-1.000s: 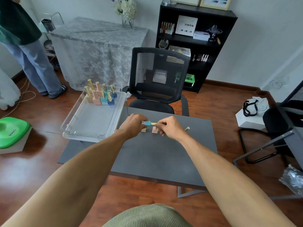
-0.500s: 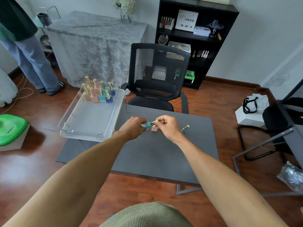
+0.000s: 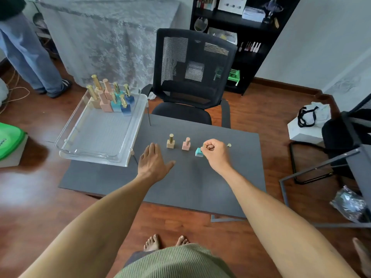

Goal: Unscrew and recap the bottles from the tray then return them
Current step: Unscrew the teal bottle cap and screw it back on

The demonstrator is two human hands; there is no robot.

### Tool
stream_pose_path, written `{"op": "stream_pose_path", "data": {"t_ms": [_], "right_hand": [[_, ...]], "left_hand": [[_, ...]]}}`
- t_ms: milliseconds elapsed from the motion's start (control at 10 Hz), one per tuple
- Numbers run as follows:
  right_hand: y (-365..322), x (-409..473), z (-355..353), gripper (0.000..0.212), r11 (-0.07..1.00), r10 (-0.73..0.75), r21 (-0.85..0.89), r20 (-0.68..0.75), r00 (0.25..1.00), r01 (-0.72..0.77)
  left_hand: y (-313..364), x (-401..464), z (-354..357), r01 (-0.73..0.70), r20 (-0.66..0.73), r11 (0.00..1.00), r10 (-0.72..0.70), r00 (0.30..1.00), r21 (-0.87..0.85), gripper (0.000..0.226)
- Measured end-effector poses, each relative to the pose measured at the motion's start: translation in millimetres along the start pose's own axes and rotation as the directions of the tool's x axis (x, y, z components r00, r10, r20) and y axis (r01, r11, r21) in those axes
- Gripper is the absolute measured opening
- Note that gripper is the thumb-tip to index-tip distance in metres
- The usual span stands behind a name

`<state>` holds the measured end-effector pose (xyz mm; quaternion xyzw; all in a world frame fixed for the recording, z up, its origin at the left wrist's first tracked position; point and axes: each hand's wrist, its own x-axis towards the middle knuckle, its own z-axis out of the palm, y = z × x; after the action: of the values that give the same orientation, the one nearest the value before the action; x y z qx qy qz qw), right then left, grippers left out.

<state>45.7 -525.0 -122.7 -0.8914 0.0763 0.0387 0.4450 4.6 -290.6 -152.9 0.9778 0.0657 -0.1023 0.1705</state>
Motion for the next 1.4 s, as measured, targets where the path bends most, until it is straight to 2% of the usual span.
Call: {"op": "stream_pose_path", "data": {"t_ms": [300, 600, 1200, 1300, 1400], "right_hand": [[23.5, 20.7, 2.7, 0.004, 0.999, 0.021, -0.046, 0.007, 1.000, -0.021], [33.6, 38.9, 6.3, 0.005, 0.996, 0.041, -0.074, 0.020, 0.999, -0.040], [34.3, 53.7, 22.2, 0.006, 0.996, 0.031, -0.085, 0.019, 0.999, -0.029], [34.5, 53.1, 22.0, 0.015, 0.996, 0.037, -0.086, 0.030, 0.999, -0.034], [34.6, 49.2, 20.2, 0.033, 0.995, 0.053, -0.087, 0.033, 0.998, -0.049]], "left_hand": [[0.1, 6.8, 41.3, 0.021, 0.095, 0.997, -0.029, 0.995, 0.079, 0.115], [-5.6, 21.0, 65.2, 0.062, 0.153, 0.996, -0.071, 0.986, 0.064, 0.122], [-3.4, 20.0, 69.9, 0.078, 0.190, 0.995, -0.088, 0.978, 0.062, 0.119], [-3.9, 20.7, 70.1, 0.077, 0.192, 0.995, -0.087, 0.978, 0.062, 0.119], [-4.4, 21.0, 70.4, 0.079, 0.196, 0.995, -0.089, 0.977, 0.061, 0.120]]}}
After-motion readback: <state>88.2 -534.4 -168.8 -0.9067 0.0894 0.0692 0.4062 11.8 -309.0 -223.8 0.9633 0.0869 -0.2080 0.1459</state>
